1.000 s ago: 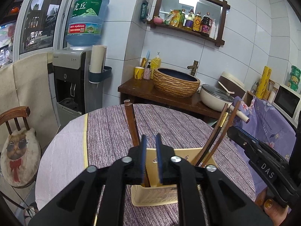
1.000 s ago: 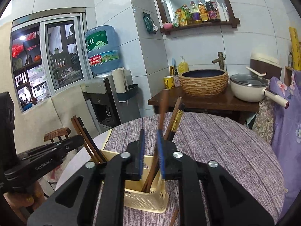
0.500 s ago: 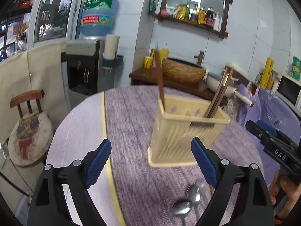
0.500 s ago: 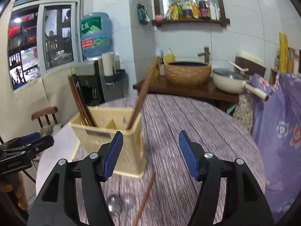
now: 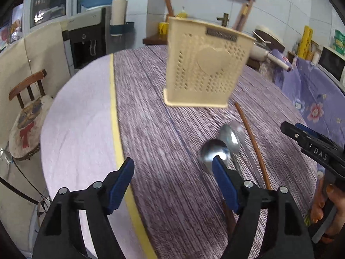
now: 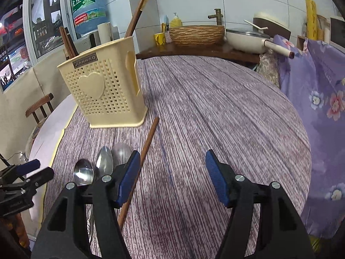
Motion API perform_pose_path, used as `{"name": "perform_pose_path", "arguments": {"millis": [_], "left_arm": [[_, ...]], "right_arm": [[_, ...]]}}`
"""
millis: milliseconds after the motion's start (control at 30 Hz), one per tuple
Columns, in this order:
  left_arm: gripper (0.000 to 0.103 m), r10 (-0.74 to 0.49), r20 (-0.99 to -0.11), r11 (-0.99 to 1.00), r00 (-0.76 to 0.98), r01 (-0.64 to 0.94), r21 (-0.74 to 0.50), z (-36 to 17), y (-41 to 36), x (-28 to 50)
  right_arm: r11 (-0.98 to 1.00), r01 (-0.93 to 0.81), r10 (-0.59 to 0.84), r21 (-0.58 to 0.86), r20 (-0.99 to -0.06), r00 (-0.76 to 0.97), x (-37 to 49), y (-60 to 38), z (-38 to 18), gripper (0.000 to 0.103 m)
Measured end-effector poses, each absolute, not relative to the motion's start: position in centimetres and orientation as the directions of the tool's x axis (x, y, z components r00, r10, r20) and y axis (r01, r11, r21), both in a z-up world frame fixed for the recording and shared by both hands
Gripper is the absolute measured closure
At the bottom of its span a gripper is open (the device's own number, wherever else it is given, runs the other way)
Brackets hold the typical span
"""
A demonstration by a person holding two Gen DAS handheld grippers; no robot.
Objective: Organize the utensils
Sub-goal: 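Open both tools and move them back down to the table, then grasp a brown chopstick with the right tool while the left tool grasps a metal spoon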
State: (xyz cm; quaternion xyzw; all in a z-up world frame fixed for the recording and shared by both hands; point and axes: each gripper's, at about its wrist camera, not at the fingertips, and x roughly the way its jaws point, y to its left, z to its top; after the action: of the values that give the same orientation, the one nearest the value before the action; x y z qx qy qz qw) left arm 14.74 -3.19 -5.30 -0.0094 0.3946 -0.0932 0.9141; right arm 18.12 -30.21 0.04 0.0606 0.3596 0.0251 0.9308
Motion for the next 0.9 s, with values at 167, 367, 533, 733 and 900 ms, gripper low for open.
{"name": "perform_pose_path", "arguments": {"millis": [167,367,533,733,900], "left_arm": [[0.034,-0.199,-0.735,0.973,0.648,0.223,-0.066,-5.9,-5.4,14.8],[0.040,-0.186,-0.766,0.969,0.616,0.246,-0.038,-7.1,-6.9,15.5],[0.045,-0.178,-0.784,0.968,0.595,0.251,-0.030,-7.9,-7.6,16.2],[0.047,-0.150,-0.789,0.973,0.596,0.232,-0.010,-8.0,-8.2,16.5],[0.047,-0.143,-0.791,0.976,0.595,0.219,-0.011,-8.1,-9.0,17.1]], "right_arm": [[0.990,-0.008,0.100,0.141,-0.660,0.745,17.7,-30.2,0.3,0.040],[0.989,-0.016,0.109,0.148,-0.652,0.750,17.5,-30.3,0.9,0.039],[0.988,-0.006,0.109,0.157,-0.656,0.747,17.5,-30.7,0.8,0.039],[0.987,0.000,0.109,0.163,-0.657,0.746,17.7,-31.0,0.8,0.039],[0.988,0.007,0.101,0.157,-0.666,0.739,18.0,-31.0,0.6,0.038]]}}
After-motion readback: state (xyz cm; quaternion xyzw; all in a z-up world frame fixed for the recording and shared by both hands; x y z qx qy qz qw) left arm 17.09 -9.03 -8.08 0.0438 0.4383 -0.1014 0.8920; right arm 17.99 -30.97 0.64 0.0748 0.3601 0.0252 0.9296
